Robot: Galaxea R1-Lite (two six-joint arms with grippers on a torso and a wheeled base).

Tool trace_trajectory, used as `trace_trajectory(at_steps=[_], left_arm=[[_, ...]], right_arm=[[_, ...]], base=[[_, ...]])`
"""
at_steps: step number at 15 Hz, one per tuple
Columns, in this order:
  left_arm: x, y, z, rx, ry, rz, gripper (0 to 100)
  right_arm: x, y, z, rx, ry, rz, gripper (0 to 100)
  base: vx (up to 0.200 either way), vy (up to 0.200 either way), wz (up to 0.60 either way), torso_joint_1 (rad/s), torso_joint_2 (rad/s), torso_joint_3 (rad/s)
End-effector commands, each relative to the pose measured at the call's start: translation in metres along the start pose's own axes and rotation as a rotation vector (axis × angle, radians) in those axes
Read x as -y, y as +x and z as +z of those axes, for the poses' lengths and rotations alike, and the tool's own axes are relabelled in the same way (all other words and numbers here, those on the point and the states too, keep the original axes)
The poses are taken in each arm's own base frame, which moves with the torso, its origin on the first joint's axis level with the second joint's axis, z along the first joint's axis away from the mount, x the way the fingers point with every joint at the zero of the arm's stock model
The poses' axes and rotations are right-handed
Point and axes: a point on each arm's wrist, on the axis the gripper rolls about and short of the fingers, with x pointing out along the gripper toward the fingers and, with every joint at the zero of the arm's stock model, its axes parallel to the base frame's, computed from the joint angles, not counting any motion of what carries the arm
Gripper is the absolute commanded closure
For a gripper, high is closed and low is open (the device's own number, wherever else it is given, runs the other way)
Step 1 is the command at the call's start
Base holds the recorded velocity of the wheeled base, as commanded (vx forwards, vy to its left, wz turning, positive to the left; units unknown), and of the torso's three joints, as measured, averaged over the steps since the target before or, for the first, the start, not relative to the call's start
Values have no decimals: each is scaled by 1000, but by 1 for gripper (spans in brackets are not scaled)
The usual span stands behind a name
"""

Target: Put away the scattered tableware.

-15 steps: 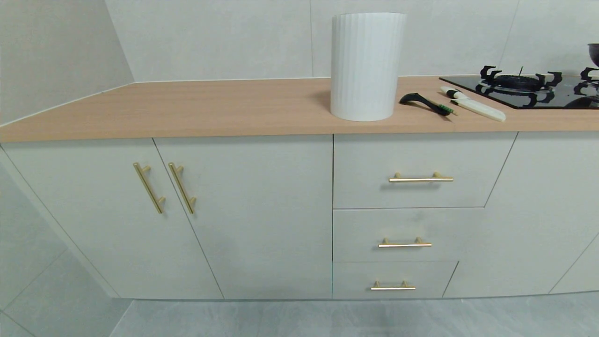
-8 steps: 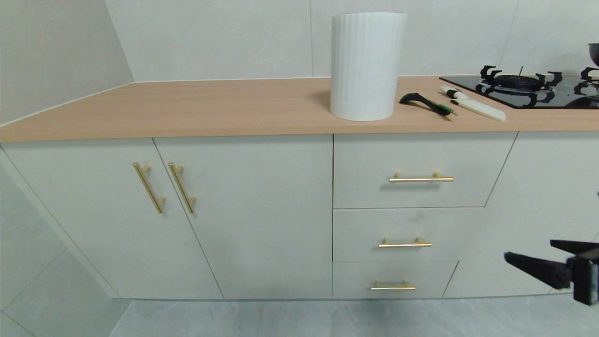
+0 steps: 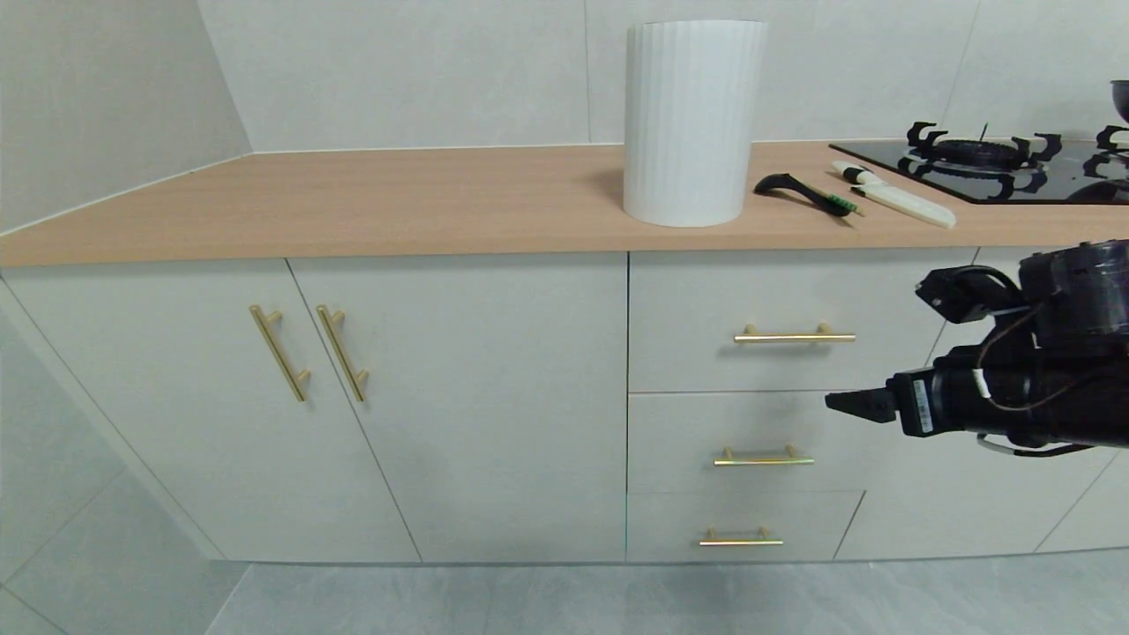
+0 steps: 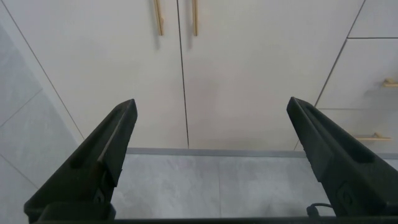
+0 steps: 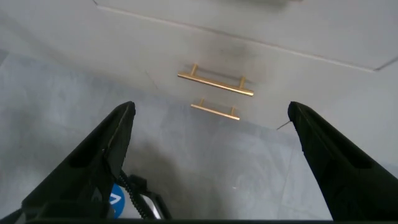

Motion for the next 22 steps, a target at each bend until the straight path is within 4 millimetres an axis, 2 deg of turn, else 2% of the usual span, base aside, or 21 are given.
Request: trace_trajectory(at_steps=[1, 4, 5, 6, 9, 13, 17, 22], left_arm=[[0, 0, 0, -1, 0, 0, 0], [0, 0, 0, -1, 0, 0, 0], [0, 0, 0, -1, 0, 0, 0], [0, 0, 0, -1, 0, 0, 0], [0, 0, 0, -1, 0, 0, 0], [0, 0, 0, -1, 0, 0, 0], [0, 0, 0, -1, 0, 0, 0], [0, 0, 0, -1, 0, 0, 0]], right_arm=[[3, 46, -10, -96, 9, 6, 0], [4, 80, -29, -154, 10, -29, 0], [-4, 98, -41, -192, -7, -42, 0], [-3, 111, -48, -205, -11, -71, 0], [0, 141, -63, -188, -7, -111, 0], [4, 168, -79, -171, 25, -179, 0], [8, 194, -80, -147, 117, -263, 0], [11, 212, -85, -137, 132, -319, 0]], base=[[0, 0, 0, 0, 0, 0], [0, 0, 0, 0, 0, 0], [0, 0, 0, 0, 0, 0], [0, 0, 0, 0, 0, 0], [0, 0, 0, 0, 0, 0], [0, 0, 0, 0, 0, 0], [0, 0, 0, 0, 0, 0], [0, 0, 0, 0, 0, 0]])
